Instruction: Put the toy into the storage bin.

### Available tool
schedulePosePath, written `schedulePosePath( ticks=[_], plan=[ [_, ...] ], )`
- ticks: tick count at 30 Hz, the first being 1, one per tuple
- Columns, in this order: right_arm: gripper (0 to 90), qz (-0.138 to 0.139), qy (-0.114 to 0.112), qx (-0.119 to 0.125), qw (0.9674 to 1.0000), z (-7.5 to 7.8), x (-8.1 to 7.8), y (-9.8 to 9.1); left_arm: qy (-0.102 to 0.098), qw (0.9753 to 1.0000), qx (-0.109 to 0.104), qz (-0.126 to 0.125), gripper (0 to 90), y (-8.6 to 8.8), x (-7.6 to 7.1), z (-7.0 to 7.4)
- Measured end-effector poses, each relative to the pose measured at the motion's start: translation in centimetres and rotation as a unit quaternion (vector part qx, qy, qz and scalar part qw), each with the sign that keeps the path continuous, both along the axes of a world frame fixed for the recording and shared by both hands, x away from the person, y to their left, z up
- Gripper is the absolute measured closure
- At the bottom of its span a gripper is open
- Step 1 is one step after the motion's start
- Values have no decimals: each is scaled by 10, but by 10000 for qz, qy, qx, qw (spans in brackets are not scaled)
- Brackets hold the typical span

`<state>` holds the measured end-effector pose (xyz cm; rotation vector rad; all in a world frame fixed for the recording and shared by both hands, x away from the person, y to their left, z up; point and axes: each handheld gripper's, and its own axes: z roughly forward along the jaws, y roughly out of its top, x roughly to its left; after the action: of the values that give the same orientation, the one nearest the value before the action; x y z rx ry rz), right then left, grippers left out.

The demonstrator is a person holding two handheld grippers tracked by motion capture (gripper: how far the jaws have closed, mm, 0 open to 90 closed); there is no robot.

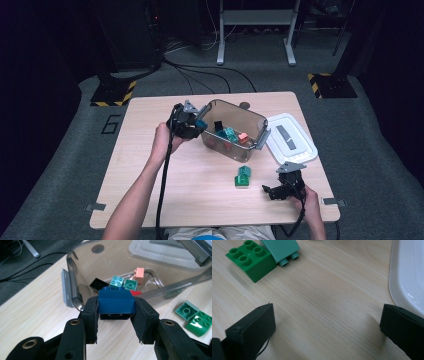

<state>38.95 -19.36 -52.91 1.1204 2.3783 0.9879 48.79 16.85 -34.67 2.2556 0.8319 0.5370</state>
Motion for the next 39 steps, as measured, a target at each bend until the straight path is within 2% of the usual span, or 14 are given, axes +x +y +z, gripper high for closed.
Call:
schedulePosePath(
  ticks=[10,19,25,30,34,39],
  plan=[
    [0,0,-1,-1,10000,0,0,0,-69,10000,52,28,586,-14,19,13],
    [0,-3,0,1,10000,0,0,0,9,9999,146,7,585,-29,36,14],
    [0,-27,-1,13,10000,0,0,0,141,9997,195,39,585,-38,50,10],
    [0,-18,1,8,10000,0,0,0,362,9987,349,31,585,-46,64,-2],
    [0,-30,-1,15,10000,0,0,0,459,9983,360,48,585,-49,69,-7],
    [0,0,-3,-10,10000,0,0,0,567,9971,499,64,581,-53,74,-13]
  ],
)
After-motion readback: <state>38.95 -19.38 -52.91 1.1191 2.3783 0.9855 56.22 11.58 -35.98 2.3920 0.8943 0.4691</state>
